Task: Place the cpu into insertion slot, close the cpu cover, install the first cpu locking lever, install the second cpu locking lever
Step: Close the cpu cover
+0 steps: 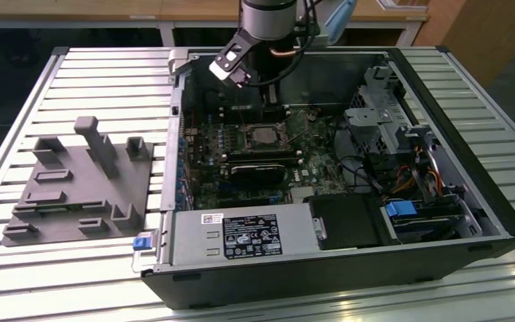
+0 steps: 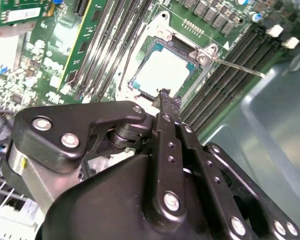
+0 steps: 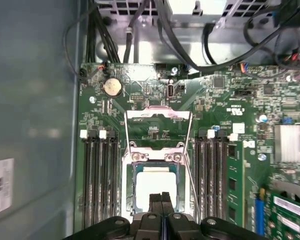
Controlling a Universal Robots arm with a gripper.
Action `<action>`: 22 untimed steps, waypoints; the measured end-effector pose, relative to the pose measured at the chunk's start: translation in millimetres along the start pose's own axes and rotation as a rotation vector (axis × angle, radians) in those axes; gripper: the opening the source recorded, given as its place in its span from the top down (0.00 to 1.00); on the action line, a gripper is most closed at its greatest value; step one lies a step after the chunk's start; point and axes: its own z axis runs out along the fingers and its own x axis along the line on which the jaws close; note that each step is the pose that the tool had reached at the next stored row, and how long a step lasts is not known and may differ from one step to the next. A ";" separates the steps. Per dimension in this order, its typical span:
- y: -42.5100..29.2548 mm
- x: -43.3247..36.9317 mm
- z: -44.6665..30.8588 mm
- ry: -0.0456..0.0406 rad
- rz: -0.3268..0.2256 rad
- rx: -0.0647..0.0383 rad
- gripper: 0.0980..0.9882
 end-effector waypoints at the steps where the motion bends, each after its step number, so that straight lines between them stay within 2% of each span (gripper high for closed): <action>1: 0.3 0.0 -3.4 -0.0002 0.000 0.001 0.99; 4: 0.8 0.1 -9.5 0.0000 0.000 0.004 0.99; 14: 1.7 -9.0 -9.7 0.0016 0.003 0.006 0.99; 15: 4.2 -8.9 -9.4 0.0015 0.003 0.007 0.99; 16: 18.7 -8.9 -7.6 0.0019 0.003 0.017 0.99; 22: 38.1 -8.7 -4.3 0.0024 -0.001 0.019 0.99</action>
